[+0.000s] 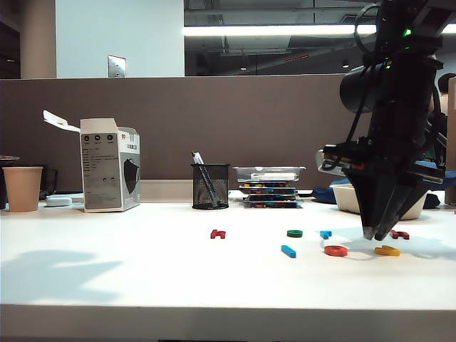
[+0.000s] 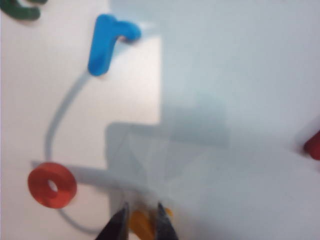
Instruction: Select the appropriate letters from the row of letter magnets placed on the table to arrange into the word "love".
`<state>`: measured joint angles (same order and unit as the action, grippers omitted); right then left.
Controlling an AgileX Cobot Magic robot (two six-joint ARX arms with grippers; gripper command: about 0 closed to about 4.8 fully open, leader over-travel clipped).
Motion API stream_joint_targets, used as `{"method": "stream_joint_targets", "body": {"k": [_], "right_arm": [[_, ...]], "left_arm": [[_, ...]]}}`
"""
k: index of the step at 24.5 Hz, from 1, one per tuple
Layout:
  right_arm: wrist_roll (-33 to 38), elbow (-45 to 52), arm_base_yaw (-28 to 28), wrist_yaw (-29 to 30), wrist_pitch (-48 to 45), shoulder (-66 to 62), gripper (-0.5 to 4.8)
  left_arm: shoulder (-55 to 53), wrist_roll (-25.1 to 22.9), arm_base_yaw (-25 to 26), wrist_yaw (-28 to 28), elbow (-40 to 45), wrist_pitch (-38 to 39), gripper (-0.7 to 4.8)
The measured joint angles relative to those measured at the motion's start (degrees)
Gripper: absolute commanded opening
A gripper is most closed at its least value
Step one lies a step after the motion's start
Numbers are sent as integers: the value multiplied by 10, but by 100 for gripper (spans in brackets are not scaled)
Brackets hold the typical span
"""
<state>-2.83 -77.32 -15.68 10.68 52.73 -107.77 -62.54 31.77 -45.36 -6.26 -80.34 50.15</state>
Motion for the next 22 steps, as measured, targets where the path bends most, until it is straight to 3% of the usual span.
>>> {"method": "stream_joint_targets", "body": {"k": [12, 16, 20, 22], "right_arm": [[0, 0, 0, -4, -7, -1, 83], [3, -62, 0, 5, 6, -2, 100], [49, -108, -2, 9, 12, -1, 101], [87, -125, -7, 8, 7, -1, 127]], "left_arm": [[0, 0, 0, 0, 0, 0, -5], [0, 0, 0, 0, 0, 0, -5], [0, 0, 0, 0, 0, 0, -5], [0, 0, 0, 0, 0, 0, -5]]}}
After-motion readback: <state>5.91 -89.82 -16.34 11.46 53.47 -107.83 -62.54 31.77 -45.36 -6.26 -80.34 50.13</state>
